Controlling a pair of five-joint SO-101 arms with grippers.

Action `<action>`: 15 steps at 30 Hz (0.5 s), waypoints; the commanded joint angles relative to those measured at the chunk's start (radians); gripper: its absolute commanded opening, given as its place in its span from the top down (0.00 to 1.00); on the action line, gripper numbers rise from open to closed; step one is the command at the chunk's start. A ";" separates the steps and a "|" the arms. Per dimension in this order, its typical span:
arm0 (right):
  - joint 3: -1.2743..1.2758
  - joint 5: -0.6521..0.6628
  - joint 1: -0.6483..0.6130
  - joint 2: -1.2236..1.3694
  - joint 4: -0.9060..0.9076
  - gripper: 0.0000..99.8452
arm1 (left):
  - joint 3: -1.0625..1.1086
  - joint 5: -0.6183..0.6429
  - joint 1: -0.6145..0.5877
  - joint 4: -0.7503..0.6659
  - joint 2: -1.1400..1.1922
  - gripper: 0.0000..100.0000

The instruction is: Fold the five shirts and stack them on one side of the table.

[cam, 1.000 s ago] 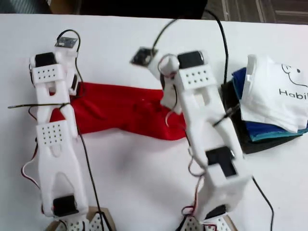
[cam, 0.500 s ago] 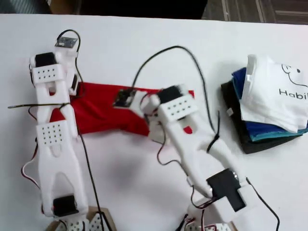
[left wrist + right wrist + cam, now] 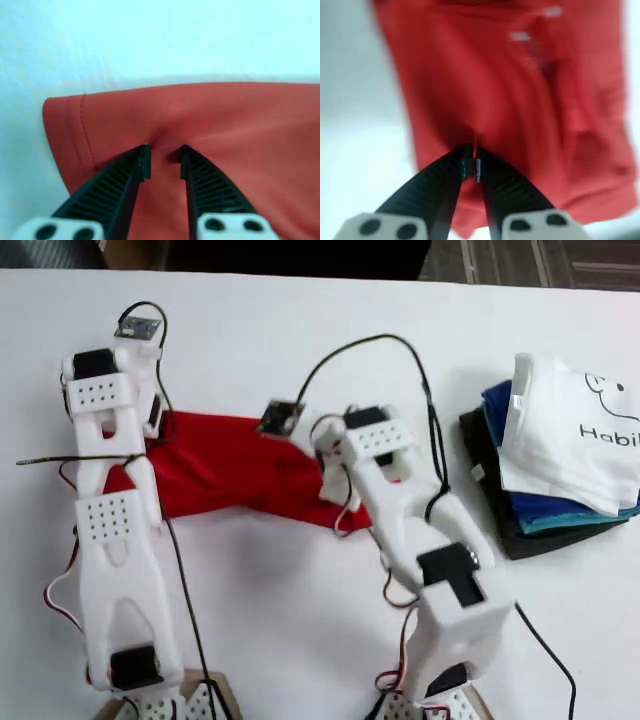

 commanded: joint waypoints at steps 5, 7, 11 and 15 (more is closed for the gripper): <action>-0.339 0.005 0.041 0.151 0.035 0.98 | -0.004 0.006 0.008 -0.017 0.005 0.87; -0.384 0.005 0.042 0.176 0.110 0.98 | -0.004 0.006 0.008 -0.017 0.005 0.87; -0.482 0.002 0.061 0.137 0.280 0.98 | -0.004 0.006 0.008 -0.017 0.005 0.87; -0.566 0.002 0.077 0.048 0.381 0.98 | -0.004 0.006 0.008 -0.017 0.005 0.87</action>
